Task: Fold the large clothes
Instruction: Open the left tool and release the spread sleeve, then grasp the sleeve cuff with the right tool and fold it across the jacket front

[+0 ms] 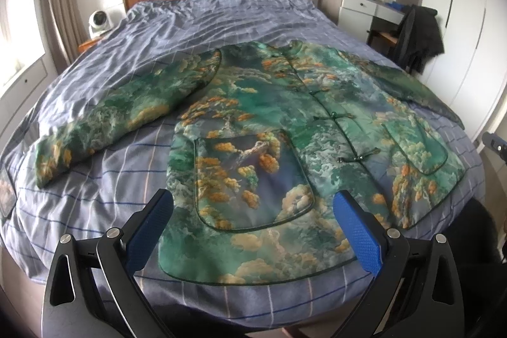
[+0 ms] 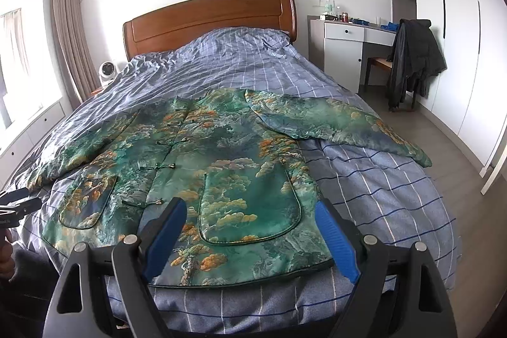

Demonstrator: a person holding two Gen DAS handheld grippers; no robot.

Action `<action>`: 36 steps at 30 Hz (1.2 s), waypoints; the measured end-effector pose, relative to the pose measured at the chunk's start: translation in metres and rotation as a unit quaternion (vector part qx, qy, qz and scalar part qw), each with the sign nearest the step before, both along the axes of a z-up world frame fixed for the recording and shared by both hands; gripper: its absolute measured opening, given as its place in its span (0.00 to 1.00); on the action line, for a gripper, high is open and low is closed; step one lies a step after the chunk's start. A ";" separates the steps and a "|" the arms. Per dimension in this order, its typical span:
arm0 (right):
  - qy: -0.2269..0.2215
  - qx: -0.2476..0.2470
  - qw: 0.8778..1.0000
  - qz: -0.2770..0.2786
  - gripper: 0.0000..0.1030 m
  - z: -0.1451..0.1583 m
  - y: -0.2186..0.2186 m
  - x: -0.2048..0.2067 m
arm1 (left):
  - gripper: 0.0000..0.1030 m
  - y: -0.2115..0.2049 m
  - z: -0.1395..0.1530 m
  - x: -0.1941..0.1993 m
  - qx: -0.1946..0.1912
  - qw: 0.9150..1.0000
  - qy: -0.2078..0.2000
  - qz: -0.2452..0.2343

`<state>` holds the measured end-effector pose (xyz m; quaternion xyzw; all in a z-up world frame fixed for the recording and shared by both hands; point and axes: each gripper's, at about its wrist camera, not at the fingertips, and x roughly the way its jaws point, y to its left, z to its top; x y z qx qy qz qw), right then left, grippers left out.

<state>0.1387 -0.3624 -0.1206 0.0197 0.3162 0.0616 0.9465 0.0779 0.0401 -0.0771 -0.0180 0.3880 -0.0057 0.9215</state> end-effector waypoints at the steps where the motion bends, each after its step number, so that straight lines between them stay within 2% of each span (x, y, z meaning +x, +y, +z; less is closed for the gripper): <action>1: 0.001 0.000 1.000 0.000 0.82 0.000 0.000 0.000 | 0.98 0.000 0.000 0.000 0.000 1.000 0.000 0.001; 14: 0.018 -0.003 1.000 -0.011 0.82 -0.008 -0.002 0.006 | 0.98 0.002 0.000 0.001 0.004 1.000 0.001 0.006; 18: 0.035 0.006 0.999 -0.016 0.82 -0.013 -0.009 0.012 | 0.98 0.002 0.002 0.002 0.011 1.000 -0.001 0.006; 20: 0.062 0.031 0.998 -0.010 0.82 -0.015 -0.023 0.024 | 0.98 0.003 0.003 0.001 0.015 1.000 -0.001 0.005; 22: 0.068 0.049 0.996 -0.019 0.82 -0.011 -0.051 0.042 | 0.98 0.004 0.002 0.001 0.020 1.000 0.002 0.007; 25: 0.054 0.059 0.994 -0.073 0.82 -0.001 -0.110 0.069 | 0.98 0.004 -0.001 0.004 0.028 0.999 0.011 0.013; 27: 0.041 0.080 0.989 -0.121 0.82 0.002 -0.160 0.090 | 0.98 0.002 -0.003 0.006 0.027 0.999 0.016 0.018; 29: 0.044 0.117 0.977 -0.170 0.82 -0.003 -0.207 0.110 | 0.98 0.000 -0.005 0.008 0.025 0.999 0.021 0.020; 32: 0.066 0.235 0.946 -0.215 0.83 -0.026 -0.267 0.132 | 0.98 -0.007 -0.006 0.013 0.028 0.999 0.029 0.018; 33: 0.076 0.300 0.923 -0.231 0.83 -0.043 -0.289 0.141 | 0.98 -0.009 -0.006 0.014 0.033 0.999 0.029 0.016; 36: 0.095 0.403 0.870 -0.267 0.83 -0.082 -0.319 0.155 | 0.98 -0.016 -0.005 0.019 0.047 0.998 0.032 0.011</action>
